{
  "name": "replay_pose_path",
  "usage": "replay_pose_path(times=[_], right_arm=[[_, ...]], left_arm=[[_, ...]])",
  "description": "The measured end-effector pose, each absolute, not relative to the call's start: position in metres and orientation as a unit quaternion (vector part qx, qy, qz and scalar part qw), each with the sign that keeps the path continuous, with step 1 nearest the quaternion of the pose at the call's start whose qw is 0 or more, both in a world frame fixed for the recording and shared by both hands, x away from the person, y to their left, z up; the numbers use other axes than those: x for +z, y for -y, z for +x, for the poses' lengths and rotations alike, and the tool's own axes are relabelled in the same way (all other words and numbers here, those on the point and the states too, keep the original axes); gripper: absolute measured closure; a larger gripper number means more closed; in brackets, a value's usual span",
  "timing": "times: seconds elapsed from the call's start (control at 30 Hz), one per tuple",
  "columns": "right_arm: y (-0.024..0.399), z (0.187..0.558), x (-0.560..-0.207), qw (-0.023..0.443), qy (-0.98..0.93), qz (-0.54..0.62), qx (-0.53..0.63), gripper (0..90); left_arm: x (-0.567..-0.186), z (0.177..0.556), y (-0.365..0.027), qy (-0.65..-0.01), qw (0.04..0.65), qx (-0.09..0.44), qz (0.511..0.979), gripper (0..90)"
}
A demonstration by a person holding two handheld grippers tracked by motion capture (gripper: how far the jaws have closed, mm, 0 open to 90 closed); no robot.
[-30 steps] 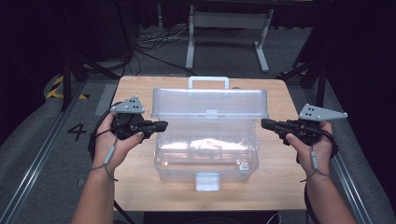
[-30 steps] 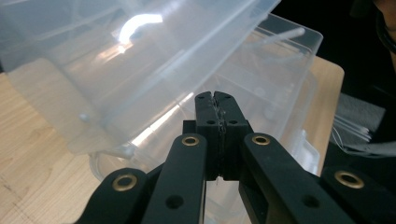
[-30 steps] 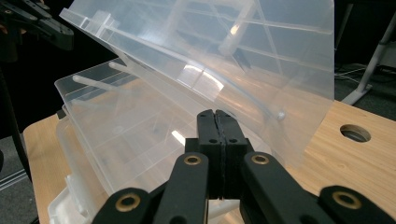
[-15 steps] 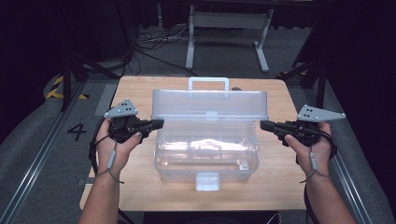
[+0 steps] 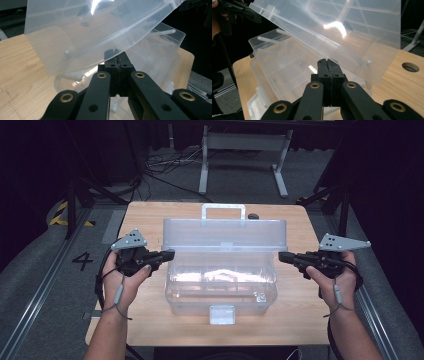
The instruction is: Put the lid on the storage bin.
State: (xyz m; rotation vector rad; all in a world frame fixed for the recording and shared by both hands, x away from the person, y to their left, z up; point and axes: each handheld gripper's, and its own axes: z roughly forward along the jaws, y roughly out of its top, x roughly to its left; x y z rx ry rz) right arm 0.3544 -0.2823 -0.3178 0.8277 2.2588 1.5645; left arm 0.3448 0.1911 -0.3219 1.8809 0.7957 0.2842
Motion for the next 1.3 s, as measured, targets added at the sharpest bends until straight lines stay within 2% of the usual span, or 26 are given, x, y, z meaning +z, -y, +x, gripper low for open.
replay_pose_path(times=[0.53,1.3], right_arm=[[0.2804,0.3501,-0.3192,0.096,-0.805,0.297,0.505,90.0],[0.2749,0.3499,-0.3237,0.072,-0.85,0.3,0.428,90.0]], left_arm=[[-0.3242,0.3383,-0.1919,-0.338,0.481,0.102,0.803,89.4],[-0.3314,0.3359,-0.1877,-0.349,0.416,0.076,0.837,88.8]])
